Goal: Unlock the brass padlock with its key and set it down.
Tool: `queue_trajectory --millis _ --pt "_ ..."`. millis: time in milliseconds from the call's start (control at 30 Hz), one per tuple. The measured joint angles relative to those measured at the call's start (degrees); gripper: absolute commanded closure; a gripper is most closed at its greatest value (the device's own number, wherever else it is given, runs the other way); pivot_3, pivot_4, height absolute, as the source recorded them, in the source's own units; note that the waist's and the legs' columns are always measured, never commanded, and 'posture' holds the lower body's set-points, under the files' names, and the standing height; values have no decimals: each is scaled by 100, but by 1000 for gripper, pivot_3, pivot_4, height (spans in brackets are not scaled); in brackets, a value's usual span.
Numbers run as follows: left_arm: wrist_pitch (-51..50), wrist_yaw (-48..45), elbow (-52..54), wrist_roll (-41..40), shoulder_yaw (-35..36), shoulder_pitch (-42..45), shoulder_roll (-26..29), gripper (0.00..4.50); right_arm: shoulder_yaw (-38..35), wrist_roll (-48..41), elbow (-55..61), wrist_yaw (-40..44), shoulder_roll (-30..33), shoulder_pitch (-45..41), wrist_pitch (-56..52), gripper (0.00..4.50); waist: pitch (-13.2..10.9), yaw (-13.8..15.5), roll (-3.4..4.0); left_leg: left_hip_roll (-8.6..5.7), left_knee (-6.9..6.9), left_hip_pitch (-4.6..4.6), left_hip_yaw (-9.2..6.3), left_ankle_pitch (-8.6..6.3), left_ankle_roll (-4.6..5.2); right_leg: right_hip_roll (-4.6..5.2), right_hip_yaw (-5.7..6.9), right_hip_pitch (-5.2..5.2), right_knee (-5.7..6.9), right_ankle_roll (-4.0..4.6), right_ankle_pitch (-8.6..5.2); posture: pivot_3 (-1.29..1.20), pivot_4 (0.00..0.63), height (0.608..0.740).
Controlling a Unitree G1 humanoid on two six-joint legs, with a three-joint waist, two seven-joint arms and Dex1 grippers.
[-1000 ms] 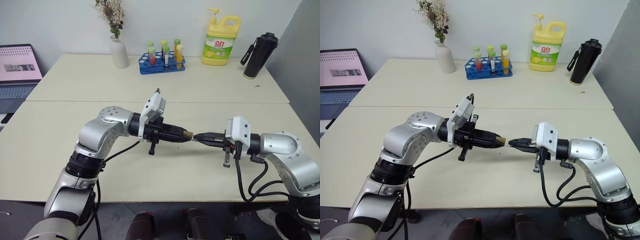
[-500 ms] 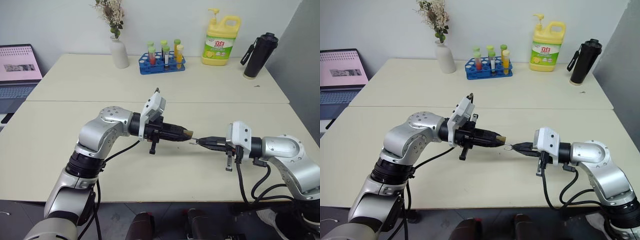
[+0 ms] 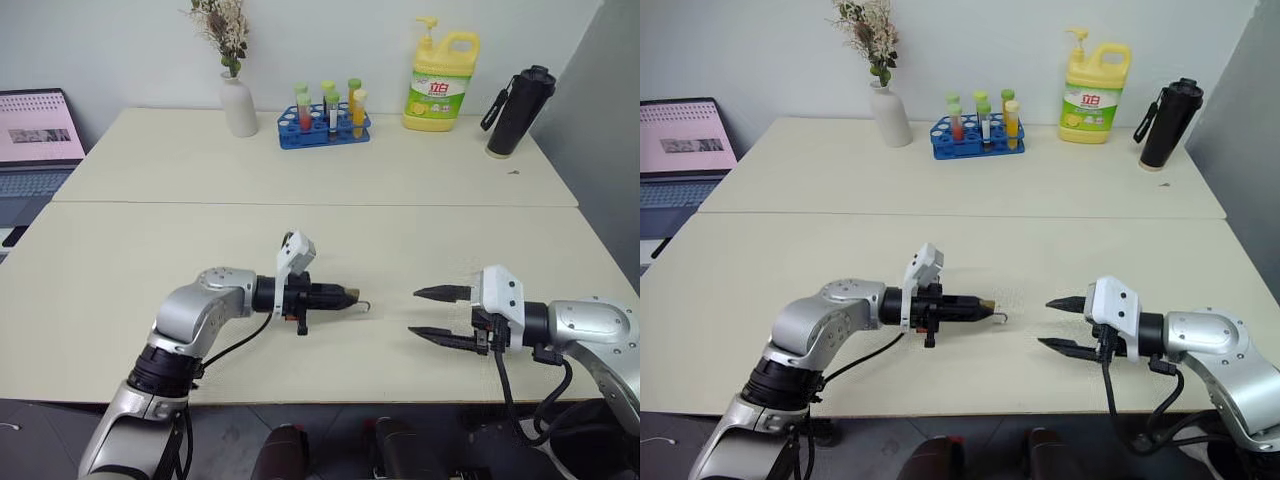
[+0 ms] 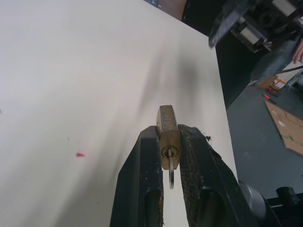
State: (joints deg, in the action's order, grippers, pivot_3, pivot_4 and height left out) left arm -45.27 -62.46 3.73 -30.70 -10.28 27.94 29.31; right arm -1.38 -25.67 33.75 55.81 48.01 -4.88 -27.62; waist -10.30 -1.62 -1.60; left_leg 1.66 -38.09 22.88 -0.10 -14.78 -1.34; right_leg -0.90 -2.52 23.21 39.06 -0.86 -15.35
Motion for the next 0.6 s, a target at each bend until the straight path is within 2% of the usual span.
queue_trajectory --millis 67,333,600 --pt "-76 61 -92 -53 15 -22 -98 4337 89 28 1 -91 -47 -1 -29 26 0 8 0 -1 -2 1 1 0 0 0 0 -1 -1 0 0 0 150 740" --pt "-5 272 -481 185 -127 -24 -306 4337 495 305 -12 -225 -108 -190 -32 0 0 5 0 0 -1 0 1 0 0 0 -1 0 -1 0 0 0 150 740" --pt "80 408 -742 395 -289 -4 -505 4337 549 290 -11 -223 -163 -342 -43 0 0 6 0 0 0 1 1 0 0 0 -1 0 -1 0 0 0 150 740"
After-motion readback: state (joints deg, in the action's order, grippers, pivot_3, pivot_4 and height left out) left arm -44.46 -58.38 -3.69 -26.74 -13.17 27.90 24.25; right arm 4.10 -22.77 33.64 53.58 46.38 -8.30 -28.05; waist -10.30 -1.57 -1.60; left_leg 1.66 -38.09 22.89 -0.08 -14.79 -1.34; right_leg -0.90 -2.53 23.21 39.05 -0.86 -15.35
